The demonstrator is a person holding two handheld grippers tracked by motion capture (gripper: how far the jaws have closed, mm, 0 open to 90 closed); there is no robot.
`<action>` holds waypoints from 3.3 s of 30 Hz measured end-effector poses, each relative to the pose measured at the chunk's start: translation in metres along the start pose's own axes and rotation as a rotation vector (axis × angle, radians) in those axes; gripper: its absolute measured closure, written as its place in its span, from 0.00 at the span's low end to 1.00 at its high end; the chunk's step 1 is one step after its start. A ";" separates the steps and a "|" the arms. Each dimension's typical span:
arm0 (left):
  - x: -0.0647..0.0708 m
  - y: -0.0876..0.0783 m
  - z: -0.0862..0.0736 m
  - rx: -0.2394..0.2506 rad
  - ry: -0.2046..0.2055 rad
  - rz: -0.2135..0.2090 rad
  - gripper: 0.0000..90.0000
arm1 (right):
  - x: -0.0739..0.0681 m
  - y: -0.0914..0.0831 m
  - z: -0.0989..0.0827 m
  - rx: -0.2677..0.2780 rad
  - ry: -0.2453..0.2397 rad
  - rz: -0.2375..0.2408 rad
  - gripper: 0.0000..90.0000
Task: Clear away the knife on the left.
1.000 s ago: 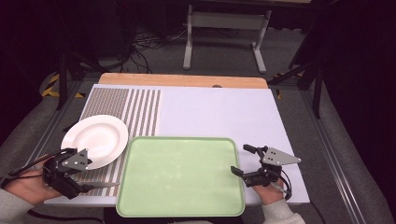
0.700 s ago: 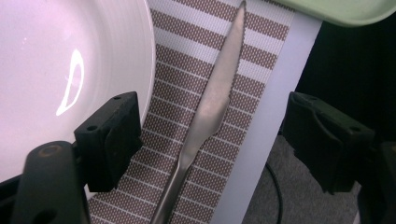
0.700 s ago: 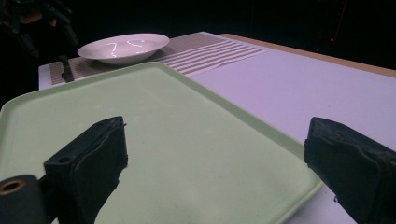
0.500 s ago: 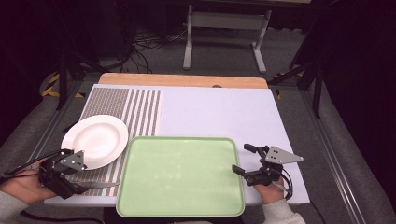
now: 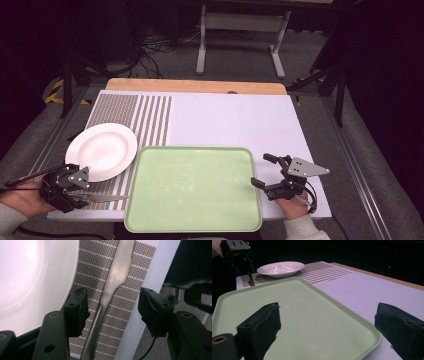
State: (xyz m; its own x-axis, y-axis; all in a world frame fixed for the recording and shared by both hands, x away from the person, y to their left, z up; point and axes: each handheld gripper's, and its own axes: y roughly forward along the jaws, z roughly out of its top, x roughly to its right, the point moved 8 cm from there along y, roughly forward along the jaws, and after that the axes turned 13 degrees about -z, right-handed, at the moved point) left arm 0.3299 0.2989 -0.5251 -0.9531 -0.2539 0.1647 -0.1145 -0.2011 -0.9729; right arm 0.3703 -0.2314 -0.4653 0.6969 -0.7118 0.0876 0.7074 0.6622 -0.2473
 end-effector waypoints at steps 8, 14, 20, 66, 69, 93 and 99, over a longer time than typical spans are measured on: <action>-0.007 0.008 -0.004 -0.111 -0.009 -0.028 0.56 | -0.003 -0.011 0.000 0.005 -0.001 0.002 0.08; -0.012 0.010 -0.003 -0.152 0.017 -0.054 0.66 | -0.004 -0.020 -0.005 0.000 0.001 -0.011 0.08; -0.015 0.012 -0.003 -0.232 0.091 -0.054 0.77 | -0.004 -0.029 -0.007 -0.004 -0.014 -0.041 0.08; 0.000 -0.031 0.023 -0.189 0.005 -0.042 0.89 | -0.004 -0.041 -0.007 0.007 -0.009 -0.062 0.11; 0.005 -0.039 0.031 -0.158 -0.003 -0.042 0.89 | -0.004 -0.041 -0.007 0.010 -0.010 -0.060 0.11; 0.023 -0.072 0.092 0.093 -0.047 -0.096 0.89 | -0.002 -0.038 -0.010 0.007 -0.001 -0.057 0.11; 0.023 -0.075 0.106 0.154 -0.062 -0.098 0.89 | -0.001 -0.037 -0.010 0.007 -0.005 -0.057 0.11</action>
State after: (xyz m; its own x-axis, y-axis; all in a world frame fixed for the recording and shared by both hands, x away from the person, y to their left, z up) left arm 0.3468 0.2075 -0.4316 -0.9198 -0.2833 0.2715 -0.1568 -0.3689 -0.9162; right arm 0.3417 -0.2574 -0.4654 0.6560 -0.7473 0.1063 0.7468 0.6221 -0.2351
